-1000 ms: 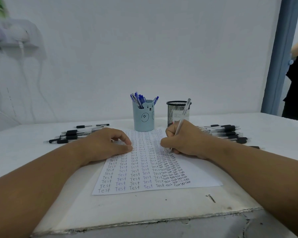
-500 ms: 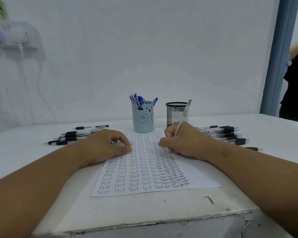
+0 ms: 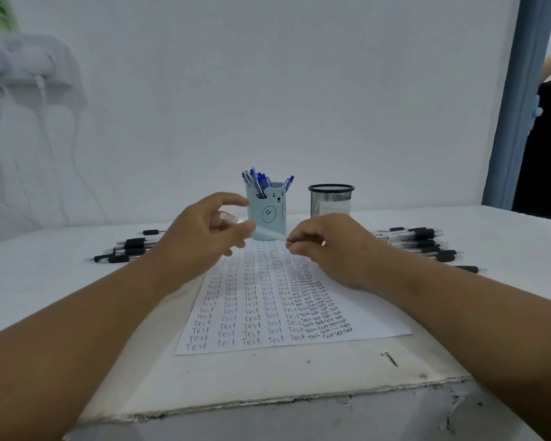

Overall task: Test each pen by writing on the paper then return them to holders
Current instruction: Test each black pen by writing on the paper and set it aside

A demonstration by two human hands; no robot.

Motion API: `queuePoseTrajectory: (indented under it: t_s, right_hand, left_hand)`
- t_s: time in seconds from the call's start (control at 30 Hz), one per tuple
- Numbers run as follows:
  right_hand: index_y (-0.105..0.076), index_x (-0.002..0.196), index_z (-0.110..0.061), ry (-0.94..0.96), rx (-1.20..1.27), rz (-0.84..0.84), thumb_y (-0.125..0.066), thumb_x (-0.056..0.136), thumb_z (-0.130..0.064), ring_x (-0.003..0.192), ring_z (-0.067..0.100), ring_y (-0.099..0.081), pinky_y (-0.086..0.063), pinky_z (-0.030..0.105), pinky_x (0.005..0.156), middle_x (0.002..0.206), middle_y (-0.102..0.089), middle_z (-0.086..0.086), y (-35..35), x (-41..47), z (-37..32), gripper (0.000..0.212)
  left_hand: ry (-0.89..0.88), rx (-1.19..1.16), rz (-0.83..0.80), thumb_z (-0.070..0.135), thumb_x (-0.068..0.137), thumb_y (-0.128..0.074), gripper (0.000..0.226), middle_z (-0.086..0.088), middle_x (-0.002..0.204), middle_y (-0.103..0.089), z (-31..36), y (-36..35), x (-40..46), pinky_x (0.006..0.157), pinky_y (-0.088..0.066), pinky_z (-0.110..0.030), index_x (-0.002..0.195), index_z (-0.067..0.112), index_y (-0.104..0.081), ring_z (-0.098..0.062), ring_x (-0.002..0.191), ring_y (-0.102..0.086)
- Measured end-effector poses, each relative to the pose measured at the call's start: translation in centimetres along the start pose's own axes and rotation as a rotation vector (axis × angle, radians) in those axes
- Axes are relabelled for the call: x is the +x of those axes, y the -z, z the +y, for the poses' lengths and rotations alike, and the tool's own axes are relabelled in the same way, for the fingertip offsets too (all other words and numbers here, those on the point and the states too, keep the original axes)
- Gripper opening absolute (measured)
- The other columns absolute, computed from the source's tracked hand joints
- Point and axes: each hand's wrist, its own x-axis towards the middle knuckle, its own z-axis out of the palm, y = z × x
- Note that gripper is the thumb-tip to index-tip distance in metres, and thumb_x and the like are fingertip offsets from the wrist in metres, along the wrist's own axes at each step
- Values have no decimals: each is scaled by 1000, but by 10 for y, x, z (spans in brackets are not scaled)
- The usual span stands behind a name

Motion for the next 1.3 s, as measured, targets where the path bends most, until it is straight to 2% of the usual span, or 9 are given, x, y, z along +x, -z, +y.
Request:
queuePoseTrajectory:
  t_s: [0.13, 0.3, 0.43, 0.6, 0.77, 0.83, 0.93, 1.13, 1.3]
  right_hand:
    - [-79, 99, -23, 31, -10, 27, -71, 94, -28, 74, -1, -60, -45, 10, 68, 82, -71, -12, 7, -1, -7, 11]
    - [-74, 89, -16, -45, 170, 125, -79, 87, -22, 50, 3, -52, -44, 17, 49, 69, -68, 6, 42, -24, -17, 9]
    - [-76, 85, -17, -131, 331, 210, -81, 84, -19, 61, 12, -61, -52, 34, 61, 77, -72, 15, 71, -78, -13, 5]
    - [-77, 91, -17, -190, 358, 347, -77, 86, -14, 63, 14, -65, -55, 25, 60, 75, -74, 8, 102, -172, 8, 6]
    - [-76, 94, -12, -302, 365, 483, -75, 84, -15, 64, 17, -65, -56, 25, 60, 71, -71, 8, 129, -282, 33, 11]
    - [-75, 94, -11, -374, 384, 543, -74, 79, -24, 65, 22, -64, -56, 30, 61, 72, -71, 10, 137, -332, 46, 20]
    - [-74, 94, -8, -498, 417, 648, -71, 77, -23, 64, 19, -63, -55, 25, 59, 72, -70, 6, 145, -402, 63, 23]
    - [-73, 98, 3, -776, 492, 848, -73, 77, -15, 62, 22, -57, -50, 26, 57, 70, -66, 13, 136, -529, 111, 28]
    - [-75, 95, 0, -1066, 526, 876, -69, 88, 3, 60, 26, -55, -50, 28, 57, 69, -65, 22, 89, -616, 160, 10]
  left_hand:
    - [19, 39, 54, 14, 95, -66, 8, -4, 76, -74, 4, -3, 0, 59, -52, -24, 100, 18, -70, -15, 64, -67]
    - [2, -82, -27, 6, 88, -73, 3, -11, 79, -73, 30, -12, -2, 62, -54, -22, 89, 8, -73, -15, 66, -65]
    - [-48, -149, -89, -4, 82, -75, 14, -8, 78, -73, 59, -42, -19, 69, -53, -23, 87, 9, -75, -16, 69, -65]
    - [-114, -96, -139, 10, 82, -78, 13, 2, 82, -77, 94, -110, -57, 81, -61, -39, 83, 22, -78, -20, 80, -73]
    - [-320, -53, -266, 15, 83, -77, 15, 19, 78, -74, 127, -198, -95, 68, -51, -9, 81, 30, -76, 2, 73, -70]
    - [-393, -49, -344, 17, 83, -78, 16, 20, 77, -73, 141, -238, -114, 67, -49, -6, 82, 32, -76, 3, 75, -69]
    - [-480, -139, -489, 13, 83, -79, 19, 19, 76, -72, 156, -299, -145, 67, -48, -6, 82, 32, -76, 2, 76, -69]
    - [-218, -335, -769, 16, 83, -79, 14, 14, 80, -74, 142, -428, -202, 66, -57, -20, 81, 30, -76, -3, 74, -71]
    - [16, -218, -986, 18, 83, -80, 9, 15, 75, -73, 88, -528, -252, 64, -56, -20, 80, 25, -75, 1, 71, -68]
